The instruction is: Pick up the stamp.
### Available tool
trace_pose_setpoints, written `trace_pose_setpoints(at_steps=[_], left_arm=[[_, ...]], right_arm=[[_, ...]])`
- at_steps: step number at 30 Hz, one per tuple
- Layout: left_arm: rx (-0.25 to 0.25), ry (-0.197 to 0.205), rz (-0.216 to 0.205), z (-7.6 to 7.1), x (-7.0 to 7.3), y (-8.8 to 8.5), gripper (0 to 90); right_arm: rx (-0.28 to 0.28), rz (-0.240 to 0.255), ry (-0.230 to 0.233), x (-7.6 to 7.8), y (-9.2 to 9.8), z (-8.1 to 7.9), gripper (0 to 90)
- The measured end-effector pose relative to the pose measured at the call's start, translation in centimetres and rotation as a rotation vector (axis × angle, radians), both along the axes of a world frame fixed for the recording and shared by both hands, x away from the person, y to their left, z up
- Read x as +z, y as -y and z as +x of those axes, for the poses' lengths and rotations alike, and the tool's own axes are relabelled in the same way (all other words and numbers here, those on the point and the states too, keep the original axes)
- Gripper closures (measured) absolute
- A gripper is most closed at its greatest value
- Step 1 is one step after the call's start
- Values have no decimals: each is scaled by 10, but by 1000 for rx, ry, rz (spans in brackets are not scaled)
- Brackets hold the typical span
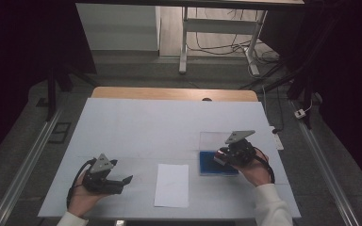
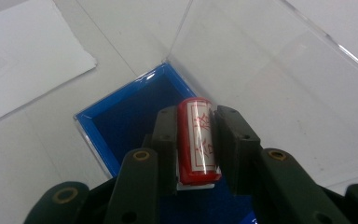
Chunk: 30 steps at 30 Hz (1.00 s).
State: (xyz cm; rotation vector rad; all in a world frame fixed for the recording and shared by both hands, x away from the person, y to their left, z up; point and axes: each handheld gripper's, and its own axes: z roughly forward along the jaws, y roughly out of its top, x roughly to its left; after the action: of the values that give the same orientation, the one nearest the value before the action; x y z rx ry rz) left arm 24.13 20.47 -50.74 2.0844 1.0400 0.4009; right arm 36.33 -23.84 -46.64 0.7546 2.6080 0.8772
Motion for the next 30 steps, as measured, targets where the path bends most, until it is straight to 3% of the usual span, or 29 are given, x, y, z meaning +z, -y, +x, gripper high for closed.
trace_pose_setpoints(at_steps=[5, 13, 18, 30], left_arm=[[1, 2, 5, 0, 0, 0, 168], [5, -2, -10, 0, 0, -2, 166], [8, -5, -19, 0, 0, -3, 165], [7, -7, -24, 0, 1, -3, 166]], right_arm=[[6, -35, 25, 0, -4, -3, 703], [-2, -26, 22, 1, -4, -3, 705], [8, 37, 16, 6, -4, -5, 706], [18, 120, 73, 30, 1, -15, 705]])
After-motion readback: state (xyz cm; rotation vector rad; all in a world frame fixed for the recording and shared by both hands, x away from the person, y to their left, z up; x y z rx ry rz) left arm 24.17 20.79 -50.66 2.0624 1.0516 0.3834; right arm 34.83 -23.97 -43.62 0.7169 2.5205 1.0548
